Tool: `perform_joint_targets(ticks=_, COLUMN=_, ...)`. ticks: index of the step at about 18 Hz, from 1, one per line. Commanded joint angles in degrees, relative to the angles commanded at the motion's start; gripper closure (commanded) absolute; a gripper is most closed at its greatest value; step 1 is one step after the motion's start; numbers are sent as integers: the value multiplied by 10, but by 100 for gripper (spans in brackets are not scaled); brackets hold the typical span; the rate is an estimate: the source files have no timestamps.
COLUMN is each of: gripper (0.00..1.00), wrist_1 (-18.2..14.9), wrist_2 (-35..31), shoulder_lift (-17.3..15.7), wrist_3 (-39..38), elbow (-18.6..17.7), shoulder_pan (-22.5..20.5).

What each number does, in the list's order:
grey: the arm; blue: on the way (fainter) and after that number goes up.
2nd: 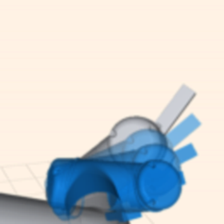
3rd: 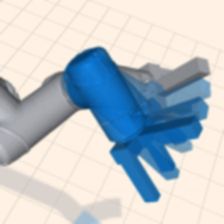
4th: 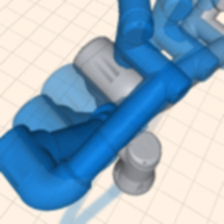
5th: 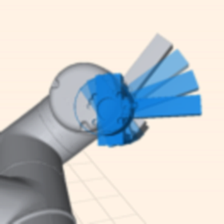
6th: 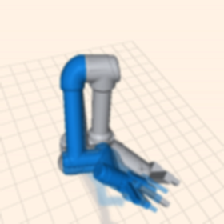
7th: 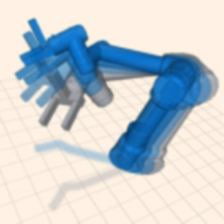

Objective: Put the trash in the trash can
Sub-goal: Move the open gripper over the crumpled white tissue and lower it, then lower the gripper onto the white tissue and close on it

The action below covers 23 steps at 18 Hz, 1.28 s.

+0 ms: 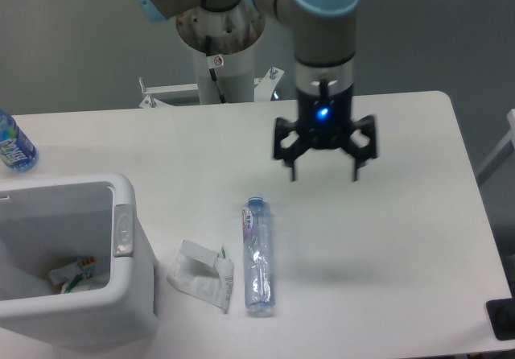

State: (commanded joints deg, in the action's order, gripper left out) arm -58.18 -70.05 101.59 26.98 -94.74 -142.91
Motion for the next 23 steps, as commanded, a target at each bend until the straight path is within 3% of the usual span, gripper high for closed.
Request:
perform_joint_targets(ticks=5, gripper=0, wrist_1=12, wrist_2=0, shoulder_lift=31, wrist_3=-16, elbow=-32, shoulder_pan=33)
perform_joint_targets(ticks=12, gripper=0, wrist_1=56, wrist_2=-2, shoulder_lift=95, wrist_3=-37, elbow=-36, shoulder_pan=95)
perform_joint_targets(ticks=23, gripper=0, wrist_1=67, wrist_2=-5, shoulder_lift=137, wrist_3=-50, elbow=-40, shoulder_pan=120)
